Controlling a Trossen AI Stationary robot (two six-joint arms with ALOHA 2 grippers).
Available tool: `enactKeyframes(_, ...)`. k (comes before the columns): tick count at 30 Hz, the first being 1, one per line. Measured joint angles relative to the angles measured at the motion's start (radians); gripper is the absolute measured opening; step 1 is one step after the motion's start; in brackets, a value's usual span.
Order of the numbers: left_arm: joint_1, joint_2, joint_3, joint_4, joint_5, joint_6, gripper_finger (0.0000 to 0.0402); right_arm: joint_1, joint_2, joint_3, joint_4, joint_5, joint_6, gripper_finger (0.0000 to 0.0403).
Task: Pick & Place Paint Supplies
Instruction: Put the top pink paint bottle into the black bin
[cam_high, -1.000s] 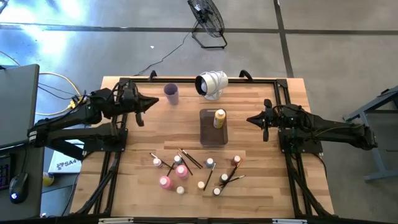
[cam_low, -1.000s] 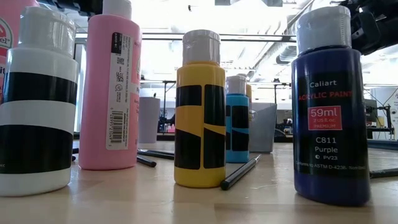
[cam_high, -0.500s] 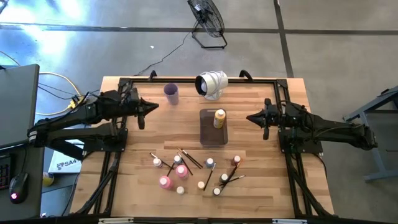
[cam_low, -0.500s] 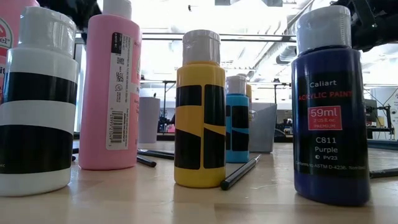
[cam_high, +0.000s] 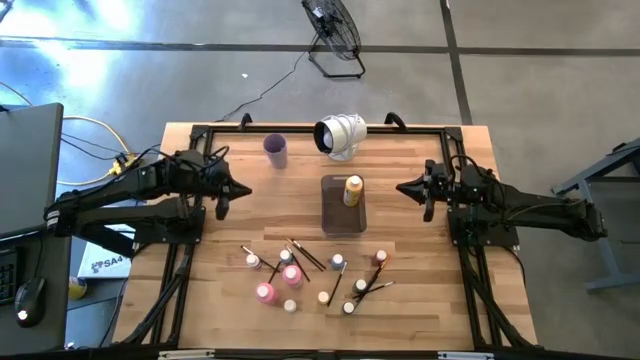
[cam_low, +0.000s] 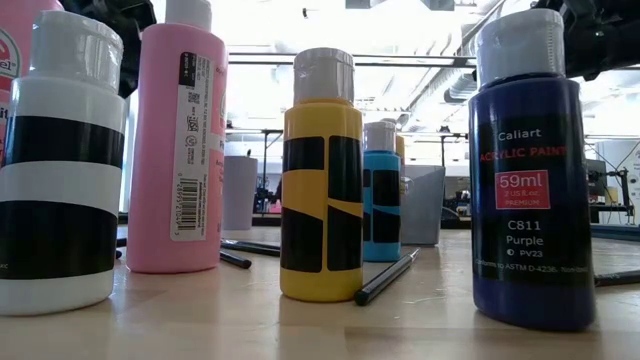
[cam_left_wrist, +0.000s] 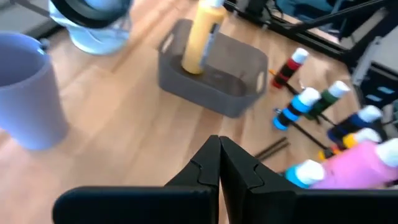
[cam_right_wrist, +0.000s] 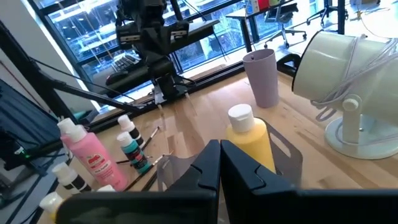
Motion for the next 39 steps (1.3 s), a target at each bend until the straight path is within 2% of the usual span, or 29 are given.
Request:
enactKeyframes(9,0.000,0.000,0.000,-0.007,0.014,-0.014,0.0000,0.000,0.000,0.000,-0.002,0.020,0.000,0.0002)
enactKeyframes(17,0.000,0.000,0.000,-0.224,-0.001,0.023,0.0000,0.000,0.000,0.000,-0.002,0.058,-0.001,0.0002)
enactKeyframes(25,0.000,0.001,0.000,-0.228,-0.007,0.006,0.0000,0.000,0.000,0.000,-0.001,0.082,-0.001,0.0002)
enactKeyframes(31,0.000,0.000,0.000,-0.174,-0.003,-0.103,0.0000,0.000,0.000,0.000,0.005,0.078,-0.001,0.0002)
enactKeyframes(39,-0.015,0.000,0.000,-0.175,0.083,-0.228,0.0000,0.000,0.000,0.000,0.005,0.082,-0.003,0.0002)
